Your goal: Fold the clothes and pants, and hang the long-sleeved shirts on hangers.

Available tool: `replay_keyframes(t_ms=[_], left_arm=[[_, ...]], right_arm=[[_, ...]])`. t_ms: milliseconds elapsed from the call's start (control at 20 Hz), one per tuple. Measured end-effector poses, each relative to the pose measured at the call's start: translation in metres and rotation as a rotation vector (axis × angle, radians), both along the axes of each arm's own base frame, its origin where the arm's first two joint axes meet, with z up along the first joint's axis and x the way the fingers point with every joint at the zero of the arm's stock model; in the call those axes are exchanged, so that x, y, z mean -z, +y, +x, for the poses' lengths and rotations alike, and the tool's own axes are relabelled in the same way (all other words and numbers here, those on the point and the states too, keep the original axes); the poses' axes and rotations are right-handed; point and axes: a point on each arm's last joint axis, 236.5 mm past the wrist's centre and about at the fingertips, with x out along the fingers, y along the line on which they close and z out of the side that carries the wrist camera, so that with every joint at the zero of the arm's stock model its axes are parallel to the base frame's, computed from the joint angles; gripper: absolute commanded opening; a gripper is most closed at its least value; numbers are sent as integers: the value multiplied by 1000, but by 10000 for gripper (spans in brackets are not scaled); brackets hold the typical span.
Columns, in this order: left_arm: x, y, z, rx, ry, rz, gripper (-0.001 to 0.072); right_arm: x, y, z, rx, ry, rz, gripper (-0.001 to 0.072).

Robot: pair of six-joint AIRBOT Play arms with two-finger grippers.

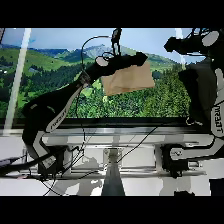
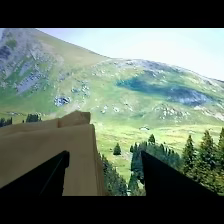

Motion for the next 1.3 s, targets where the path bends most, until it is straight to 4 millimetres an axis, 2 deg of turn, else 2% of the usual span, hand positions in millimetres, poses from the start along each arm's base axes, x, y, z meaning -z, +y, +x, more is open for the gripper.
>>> replay_keyframes(t_ms=[150,200,350,600,650,750,800,850,900,950,1000,1150,1200,1300], left_arm=[[-2,17,-8,113,-78,108,692],[0,25,-10,147,-106,163,692],[20,63,-10,207,-170,401,692],[44,138,4,193,-179,742,692],[48,150,7,187,-178,788,693],[53,172,12,184,-190,892,692],[54,185,16,182,-205,956,692],[54,197,18,179,-214,1011,661],[52,209,20,170,-218,1062,496],[50,220,22,160,-222,1108,202],[45,233,22,146,-221,1155,25],[19,265,24,94,-237,1257,13],[8,274,24,71,-247,1276,14],[-21,290,23,21,-274,1296,14]], right_arm=[[53,-9,-13,11,163,60,508],[70,-7,-19,0,221,99,537],[115,17,-39,-58,381,270,628],[160,66,-55,-128,526,453,621],[163,79,-57,-148,541,472,607],[170,105,-65,-196,579,490,514],[172,119,-67,-217,588,495,399],[175,132,-69,-239,591,487,191],[178,143,-71,-258,594,481,16],[178,152,-73,-275,593,471,15],[177,161,-71,-292,583,462,15],[158,178,-58,-333,520,445,14],[144,179,-50,-345,484,442,15],[111,169,-32,-345,407,416,14]])
